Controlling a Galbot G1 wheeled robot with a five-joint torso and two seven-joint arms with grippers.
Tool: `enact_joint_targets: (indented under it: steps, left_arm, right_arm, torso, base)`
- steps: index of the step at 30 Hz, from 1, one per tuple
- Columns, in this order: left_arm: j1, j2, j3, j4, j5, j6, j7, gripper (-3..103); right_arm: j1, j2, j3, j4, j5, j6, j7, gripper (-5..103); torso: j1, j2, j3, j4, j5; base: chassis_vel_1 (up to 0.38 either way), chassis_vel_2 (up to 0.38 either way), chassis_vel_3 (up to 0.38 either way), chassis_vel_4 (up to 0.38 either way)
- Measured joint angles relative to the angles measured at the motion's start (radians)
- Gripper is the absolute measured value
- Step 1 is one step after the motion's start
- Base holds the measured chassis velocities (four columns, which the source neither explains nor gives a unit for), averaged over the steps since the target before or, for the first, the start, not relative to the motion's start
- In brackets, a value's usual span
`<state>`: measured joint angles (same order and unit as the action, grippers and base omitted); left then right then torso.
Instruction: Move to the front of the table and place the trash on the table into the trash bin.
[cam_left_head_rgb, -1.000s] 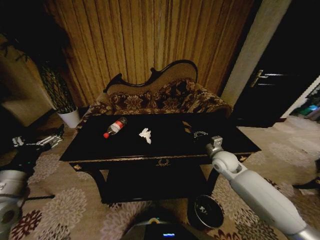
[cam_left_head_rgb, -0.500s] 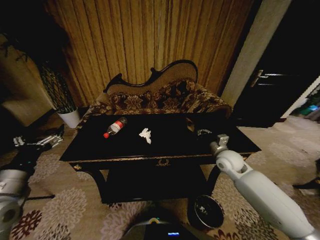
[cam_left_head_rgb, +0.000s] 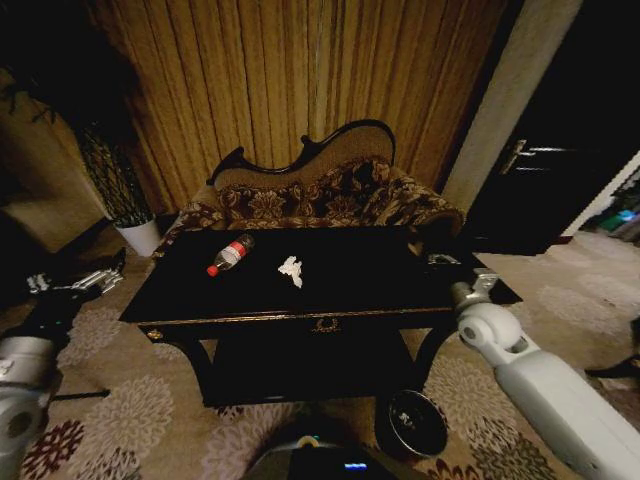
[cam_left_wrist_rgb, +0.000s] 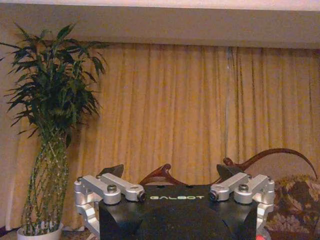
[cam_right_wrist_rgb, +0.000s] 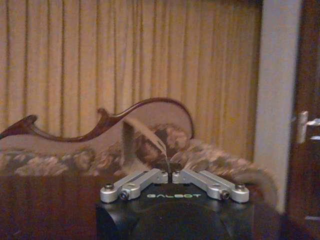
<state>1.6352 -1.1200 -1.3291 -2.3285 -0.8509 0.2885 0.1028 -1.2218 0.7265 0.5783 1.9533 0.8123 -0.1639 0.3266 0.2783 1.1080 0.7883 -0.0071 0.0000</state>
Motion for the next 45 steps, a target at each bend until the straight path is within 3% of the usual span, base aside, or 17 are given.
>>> enact_joint_targets:
  steps: [3, 11, 26, 45]
  left_arm:
    - [0.001, 0.01, -0.009, 0.024, -0.014, -0.008, 0.004, 100]
    - [-0.005, 0.031, -0.018, 0.051, -0.033, -0.014, 0.013, 100]
    - [-0.007, 0.047, -0.006, 0.071, -0.055, 0.012, 0.015, 100]
    - [-0.003, 0.045, 0.002, 0.063, -0.053, 0.014, 0.021, 100]
  right_arm:
    - [-0.047, 0.0, 0.079, 0.03, -0.016, 0.002, 0.0, 0]
    - [-0.131, 0.012, 0.155, 0.078, -0.022, -0.002, 0.0, 0]
    - [-0.175, 0.018, 0.149, 0.161, 0.006, -0.045, 0.005, 0]
    - [-0.201, 0.052, 0.135, 0.179, -0.021, -0.05, 0.006, 0]
  torso:
    - [0.0, 0.0, 0.0, 0.0001, -0.0003]
    - [0.0, 0.0, 0.0, -0.0001, 0.0001]
    - [0.0, 0.0, 0.0, 0.0, -0.0002]
    - [0.0, 0.0, 0.0, 0.0, 0.0]
  base:
    - [0.0, 0.0, 0.0, 0.0]
    - [0.0, 0.0, 0.0, 0.0]
    - [0.0, 0.0, 0.0, 0.0]
    - [0.036, -0.039, -0.038, 0.039]
